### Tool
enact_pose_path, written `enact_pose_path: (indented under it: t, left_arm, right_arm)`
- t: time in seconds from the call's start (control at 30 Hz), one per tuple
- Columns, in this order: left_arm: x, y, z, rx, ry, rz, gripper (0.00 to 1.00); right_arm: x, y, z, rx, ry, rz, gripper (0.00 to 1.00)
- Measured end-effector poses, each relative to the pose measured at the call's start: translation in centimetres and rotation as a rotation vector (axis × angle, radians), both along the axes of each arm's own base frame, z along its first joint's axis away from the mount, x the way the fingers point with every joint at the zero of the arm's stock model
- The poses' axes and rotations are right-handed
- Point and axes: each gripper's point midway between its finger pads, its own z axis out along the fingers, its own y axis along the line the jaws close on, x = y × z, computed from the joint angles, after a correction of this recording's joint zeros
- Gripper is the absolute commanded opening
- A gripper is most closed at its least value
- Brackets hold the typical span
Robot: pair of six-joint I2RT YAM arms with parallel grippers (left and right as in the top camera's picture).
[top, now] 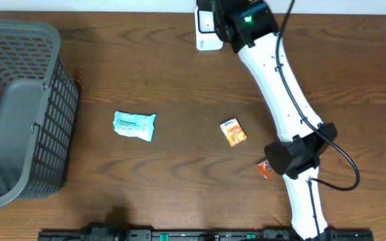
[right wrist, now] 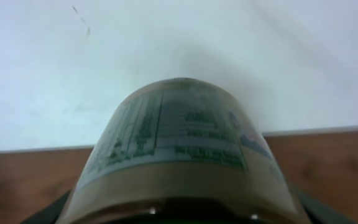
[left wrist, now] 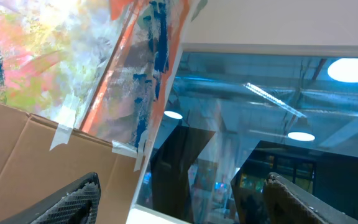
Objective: Scan the item barcode
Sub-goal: 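Carry the green-capped bottle up to the scanner with the right gripper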
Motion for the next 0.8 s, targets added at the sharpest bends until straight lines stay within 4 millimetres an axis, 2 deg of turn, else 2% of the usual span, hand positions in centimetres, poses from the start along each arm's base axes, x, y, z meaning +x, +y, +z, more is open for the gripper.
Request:
enact_pose_path:
  t: [0.13,0.37,0.57,0.73,0.8]
  left_arm:
    - [0.1,0.0,0.0,-0.009,-0.003,-0.009,0.84]
    - [1.2,-0.1,-0.4,-0.009,0.012,-0.010,0.84]
    - [1.9,-0.2,-0.6,-0.009,0.020,-0.010,0.84]
    - [2.0,-0.2,-0.6,-0.009,0.021,-0.010,0.84]
    - [2.0,-0.2,-0.6,-0.009,0.022,-0.011,0.84]
  right_arm:
    - [1.9,0.8,-2.2,-0.048,-0.050,0.023,0.29]
    - [3.4,0.8,-5.7,-0.092,-0.093,0.016,0.31]
    - [5.1,-0.2,-7.5,-0.053,-0.194,-0.016,0.32]
    - [6.1,-1.2,-8.6,-0.026,-0.266,-0.048,0.37]
    - [6.5,-1.2,-10.0,-0.029,-0.261,-0.049,0.37]
